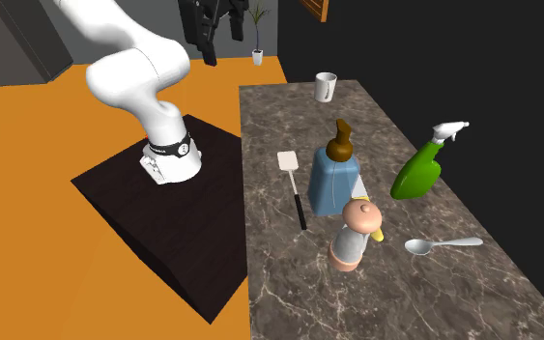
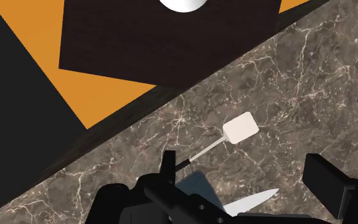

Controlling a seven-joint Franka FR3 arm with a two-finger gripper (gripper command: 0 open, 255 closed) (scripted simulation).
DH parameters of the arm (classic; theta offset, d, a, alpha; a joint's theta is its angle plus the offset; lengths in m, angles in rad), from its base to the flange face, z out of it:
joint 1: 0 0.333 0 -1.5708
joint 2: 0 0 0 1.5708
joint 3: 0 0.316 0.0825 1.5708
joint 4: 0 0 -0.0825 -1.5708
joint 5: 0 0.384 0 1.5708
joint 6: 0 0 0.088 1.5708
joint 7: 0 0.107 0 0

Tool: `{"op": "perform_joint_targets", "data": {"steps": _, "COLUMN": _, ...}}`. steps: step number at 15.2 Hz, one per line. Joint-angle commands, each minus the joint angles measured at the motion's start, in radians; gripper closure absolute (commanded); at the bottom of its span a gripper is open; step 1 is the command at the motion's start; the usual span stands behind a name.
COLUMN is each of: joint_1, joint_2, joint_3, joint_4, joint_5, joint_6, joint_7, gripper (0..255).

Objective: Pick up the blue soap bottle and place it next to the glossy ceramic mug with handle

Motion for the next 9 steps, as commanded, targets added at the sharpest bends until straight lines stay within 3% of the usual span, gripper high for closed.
{"op": "perform_joint_targets", "data": {"steps": 1, "joint_1": 0.0, "joint_2": 0.0, "joint_3": 0.0, "joint_4": 0.0, "joint_5": 0.0, "joint_6": 0.0, "joint_7": 0.0, "gripper": 0}}
{"op": "perform_joint_targets", "data": {"steps": 9, "joint_1": 0.024, "joint_2": 0.236, "joint_3": 0.098, "joint_4": 0.029, "joint_5": 0.013, "joint_6": 0.252, "joint_7": 0.059, "gripper": 0}}
